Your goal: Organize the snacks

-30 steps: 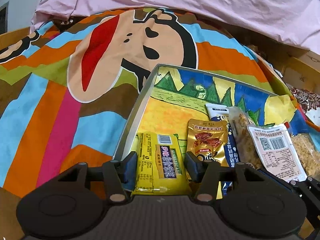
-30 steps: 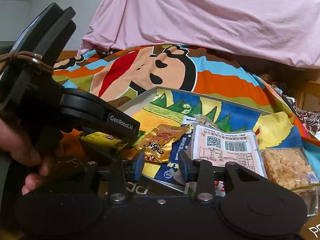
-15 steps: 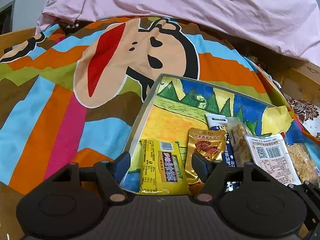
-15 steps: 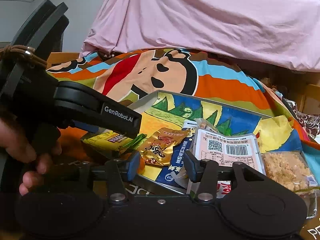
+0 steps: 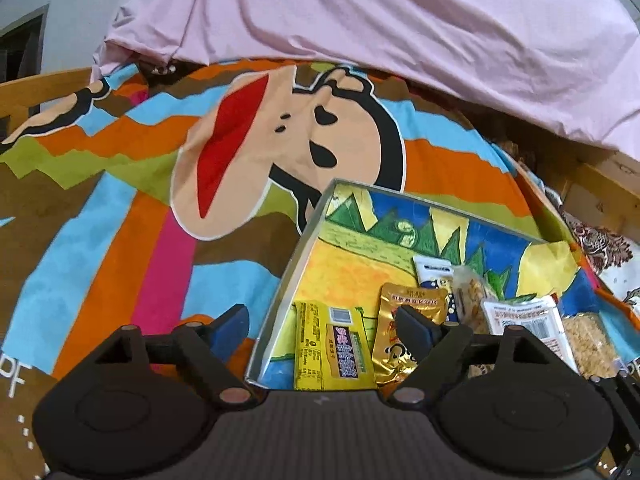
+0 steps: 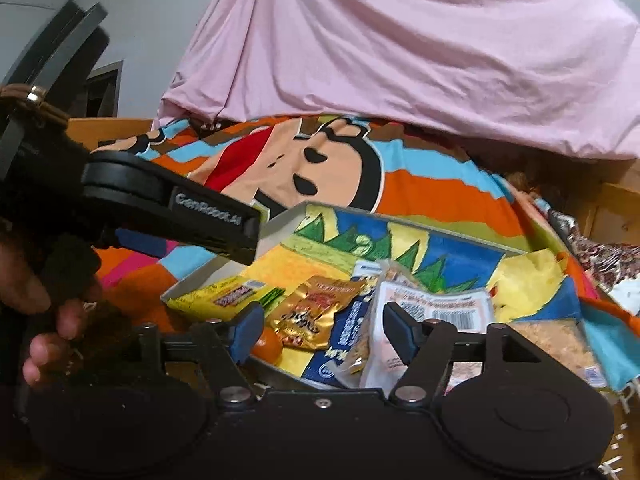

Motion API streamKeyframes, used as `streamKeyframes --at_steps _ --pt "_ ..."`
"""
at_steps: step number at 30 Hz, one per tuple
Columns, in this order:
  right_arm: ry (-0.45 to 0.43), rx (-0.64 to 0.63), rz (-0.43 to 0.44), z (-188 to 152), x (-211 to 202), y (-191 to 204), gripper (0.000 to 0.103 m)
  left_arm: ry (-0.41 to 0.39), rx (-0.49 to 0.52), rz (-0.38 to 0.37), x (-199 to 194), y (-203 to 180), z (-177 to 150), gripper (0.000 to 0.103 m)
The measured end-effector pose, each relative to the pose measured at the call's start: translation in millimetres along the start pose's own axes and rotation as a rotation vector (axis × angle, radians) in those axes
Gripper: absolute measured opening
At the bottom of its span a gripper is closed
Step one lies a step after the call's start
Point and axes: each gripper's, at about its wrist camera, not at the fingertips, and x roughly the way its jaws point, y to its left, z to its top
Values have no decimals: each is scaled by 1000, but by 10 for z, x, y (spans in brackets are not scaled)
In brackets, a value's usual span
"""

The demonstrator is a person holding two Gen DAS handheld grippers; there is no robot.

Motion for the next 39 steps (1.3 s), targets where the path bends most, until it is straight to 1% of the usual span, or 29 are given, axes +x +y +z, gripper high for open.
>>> streamKeyframes --at_steps 2,7,11,16,21,26,29,32,39 --pt "-16 1 -13 57 -85 -12 73 -10 -8 1 -69 6 18 87" --pt "-61 21 -53 214 -342 -92 85 -42 -35 1 -306 10 65 93" --pt "-93 46 -88 341 -594 -176 89 -59 -42 -6 -516 -6 104 97" --pt "-120 52 -126 419 -915 -230 98 -95 -53 -10 -818 -39 154 101" --pt "-119 94 -155 476 -1219 -290 99 -127 -79 -35 -1153 -38 167 102" --pt "-126 141 -156 510 -1537 -305 102 -153 -43 -41 -1456 -65 117 102" --pt "-130 144 -161 522 -1688 -284 102 -167 -27 -42 -1633 -69 48 102" --pt "-135 148 -173 522 -1832 -282 102 -180 -25 -32 -1782 -67 -24 102" --pt "-143 173 -191 492 -2111 -301 102 -207 0 15 -2065 -61 -186 102"
